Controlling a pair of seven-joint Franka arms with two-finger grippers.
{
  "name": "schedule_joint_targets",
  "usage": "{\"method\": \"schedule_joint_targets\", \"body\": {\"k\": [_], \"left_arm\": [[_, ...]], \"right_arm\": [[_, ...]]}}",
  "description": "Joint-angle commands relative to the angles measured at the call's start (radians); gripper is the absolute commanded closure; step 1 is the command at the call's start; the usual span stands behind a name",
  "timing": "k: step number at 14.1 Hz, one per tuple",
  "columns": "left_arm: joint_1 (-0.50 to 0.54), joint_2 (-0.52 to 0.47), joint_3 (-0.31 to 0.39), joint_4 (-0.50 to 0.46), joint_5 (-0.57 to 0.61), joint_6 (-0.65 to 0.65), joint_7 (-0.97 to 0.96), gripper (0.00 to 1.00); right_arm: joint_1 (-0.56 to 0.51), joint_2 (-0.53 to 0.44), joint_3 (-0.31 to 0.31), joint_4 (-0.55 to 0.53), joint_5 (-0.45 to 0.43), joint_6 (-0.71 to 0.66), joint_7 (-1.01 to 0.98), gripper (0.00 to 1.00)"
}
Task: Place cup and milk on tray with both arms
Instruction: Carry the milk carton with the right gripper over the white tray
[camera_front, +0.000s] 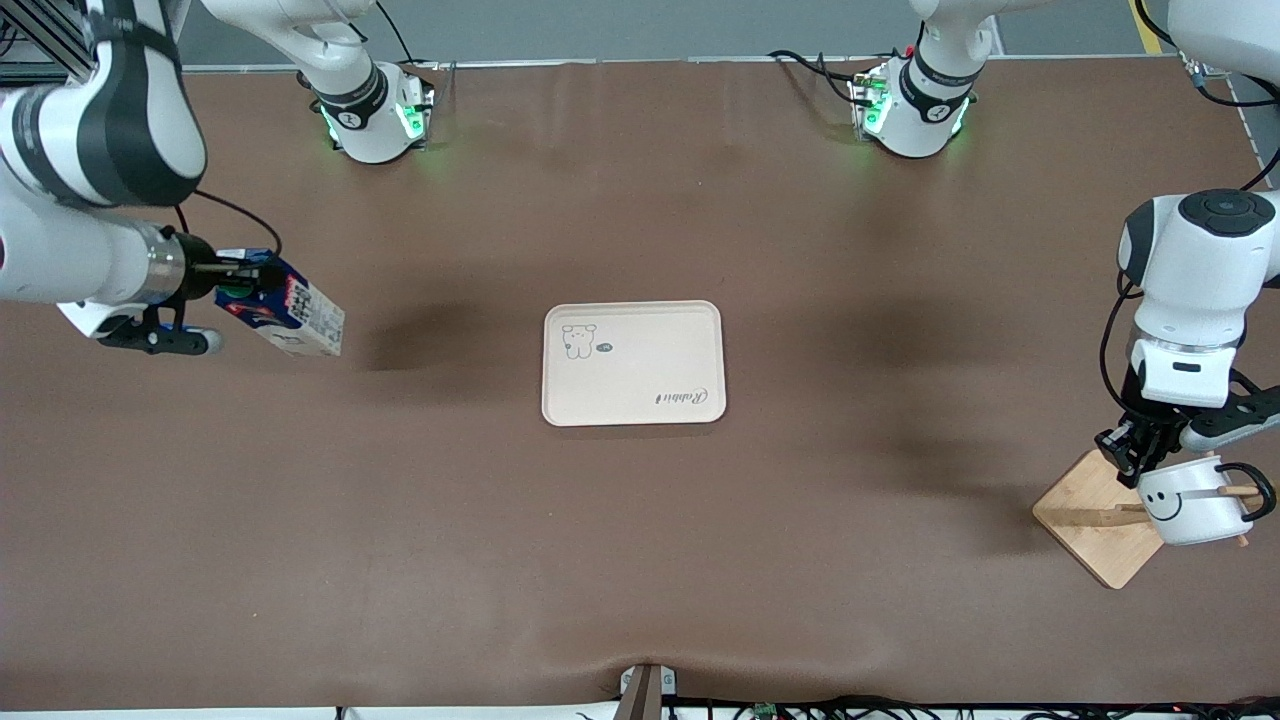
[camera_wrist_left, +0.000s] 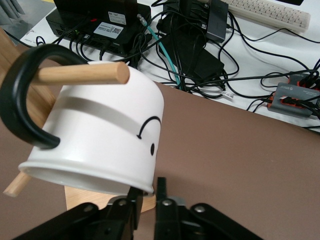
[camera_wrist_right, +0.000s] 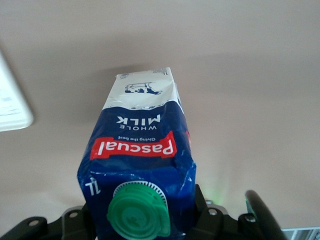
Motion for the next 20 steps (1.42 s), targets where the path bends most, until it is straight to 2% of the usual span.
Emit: {"method": "schedule_joint_targets", "body": {"k": [1,3,6,10,13,17,20], "left_arm": [[0.003,0.001,0.002,0.001,0.028,0.017,-0.015,0.95],[0.003,0.001,0.002,0.004,0.028,0.017,-0.012,1.00],[0.001,0.002,0.001,0.013,0.060,0.017,-0.010,1.00],[-0.005,0.001,0.001,0.019,0.069,0.015,-0.009,1.00],[-0.007,-0.007,-0.001,0.031,0.091,0.006,0.002,1.00],[-0.011,-0.028,-0.008,0.047,0.100,-0.052,0.004,1.00],[-0.019,-0.051,-0.045,0.051,0.094,-0.133,-0.010,1.00]], "right_arm": [[0.106,0.081,-0.006,0.137,0.098,-0.045,0.059,0.93],[0.227,0.150,-0.006,0.221,0.119,-0.043,0.218,0.93],[0.374,0.304,-0.006,0.375,0.163,-0.035,0.483,0.93],[0.482,0.461,-0.007,0.492,0.174,0.015,0.486,0.93],[0.511,0.535,-0.003,0.503,0.181,0.119,0.486,0.93],[0.513,0.549,-0.003,0.501,0.188,0.110,0.486,0.92],[0.513,0.552,-0.003,0.495,0.192,0.112,0.488,0.91]]}}
